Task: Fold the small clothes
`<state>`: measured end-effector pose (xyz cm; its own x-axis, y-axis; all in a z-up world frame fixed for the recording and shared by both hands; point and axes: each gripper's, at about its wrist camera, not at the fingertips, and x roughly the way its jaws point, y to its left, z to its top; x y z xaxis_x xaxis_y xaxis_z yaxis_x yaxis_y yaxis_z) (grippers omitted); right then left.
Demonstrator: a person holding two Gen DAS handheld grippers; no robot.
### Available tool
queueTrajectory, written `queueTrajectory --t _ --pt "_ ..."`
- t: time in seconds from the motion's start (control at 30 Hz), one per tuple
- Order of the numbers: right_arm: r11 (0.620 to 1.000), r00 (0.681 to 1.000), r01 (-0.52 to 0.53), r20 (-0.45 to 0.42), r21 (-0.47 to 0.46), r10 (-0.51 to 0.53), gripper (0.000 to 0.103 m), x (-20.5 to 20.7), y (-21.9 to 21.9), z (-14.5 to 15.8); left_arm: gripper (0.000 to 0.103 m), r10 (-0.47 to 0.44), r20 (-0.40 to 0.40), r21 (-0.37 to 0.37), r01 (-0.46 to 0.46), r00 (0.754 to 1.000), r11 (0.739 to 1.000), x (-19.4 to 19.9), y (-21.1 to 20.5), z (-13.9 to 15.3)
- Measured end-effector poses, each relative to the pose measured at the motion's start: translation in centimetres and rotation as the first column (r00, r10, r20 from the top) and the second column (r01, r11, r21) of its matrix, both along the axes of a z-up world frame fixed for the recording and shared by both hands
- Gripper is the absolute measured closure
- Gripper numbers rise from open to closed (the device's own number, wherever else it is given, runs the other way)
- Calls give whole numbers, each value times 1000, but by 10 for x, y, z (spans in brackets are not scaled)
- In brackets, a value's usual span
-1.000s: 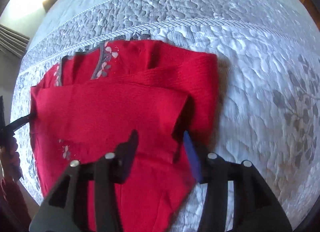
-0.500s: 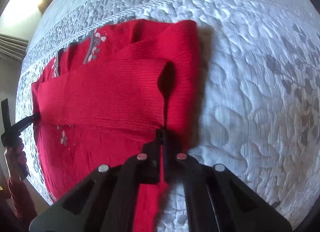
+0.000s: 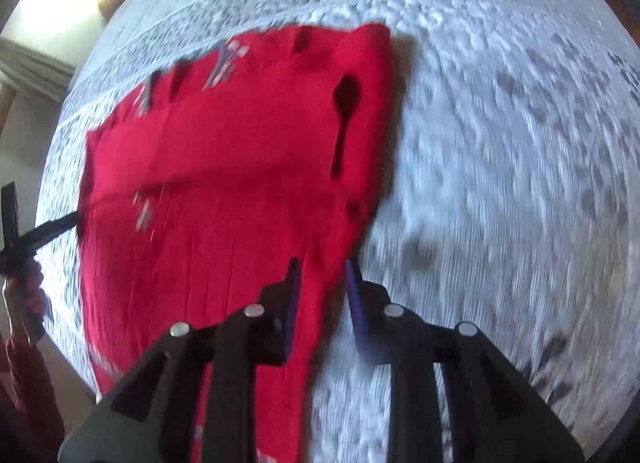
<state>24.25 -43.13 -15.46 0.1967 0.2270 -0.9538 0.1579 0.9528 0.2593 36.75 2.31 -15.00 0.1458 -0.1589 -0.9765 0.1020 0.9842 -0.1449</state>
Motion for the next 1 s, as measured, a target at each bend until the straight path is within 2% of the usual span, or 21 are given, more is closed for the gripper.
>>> queueTrajectory --t 0.03,0.07,0.13,0.2,0.23,0.3,0.33,0.37,0.4,0.47,0.53,0.63,0.73,0.8,0.87,0.93,1.0 --pt "1000 1000 -8 -5 12 8 76 -14 3 0 56 -10 0 1 10 1000 1000 -11 3 1" --pt "999 1000 -13 -19 36 14 68 -29 5 -4 56 -15 -7 3 15 1000 1000 -23 7 -2" --pt "999 999 -4 -38 50 6 58 -40 7 -11 56 -7 -21 13 7 1000 1000 -35 19 -12" --pt "999 998 9 -56 52 -6 57 -45 8 -21 56 13 -34 0 -13 999 1000 -33 24 -20" --pt "997 998 12 -60 74 -8 57 -44 9 -25 56 15 -42 -36 -17 999 999 -32 22 -23" --pt "993 998 12 -61 117 -5 69 -41 14 -30 56 -5 -38 -65 3 999 998 -28 11 -25" --pt "991 998 13 -64 135 -5 91 -38 17 -33 56 -20 -40 -47 18 999 999 -27 2 -29" --pt "986 997 29 -74 167 -17 99 -35 17 -37 60 -23 -44 -22 22 999 1000 -25 -4 -33" --pt "983 996 45 -79 177 -31 99 -34 15 -38 64 -23 -39 -1 23 999 1000 -25 -8 -37" --pt "981 996 60 -74 187 -47 100 -40 8 -36 79 -12 -28 20 12 1000 1000 -26 -10 -41" --pt "989 994 73 -87 131 -62 101 -52 3 -36 87 -1 -30 13 2 1000 1000 -32 -7 -45" --pt "981 989 123 -99 151 -109 101 -61 -2 -47 88 -7 -7 10 7 1000 1000 -43 -4 -51" --pt "987 991 110 -86 120 -100 100 -59 5 -45 87 -10 9 12 10 1000 1000 -48 -6 -48" --pt "992 995 87 -57 89 -82 89 -61 15 -35 83 -10 0 -11 10 1000 1000 -59 1 -37" --pt "997 998 53 -45 58 -50 69 -71 23 -26 71 -25 -21 -47 24 999 999 -77 13 -26" --pt "998 999 31 -28 50 -30 63 -90 29 -19 66 -46 -37 -76 43 998 996 -102 19 -20" --pt "996 999 26 -35 83 -24 60 -113 34 -18 64 -55 -37 -88 51 998 995 -126 28 -15"
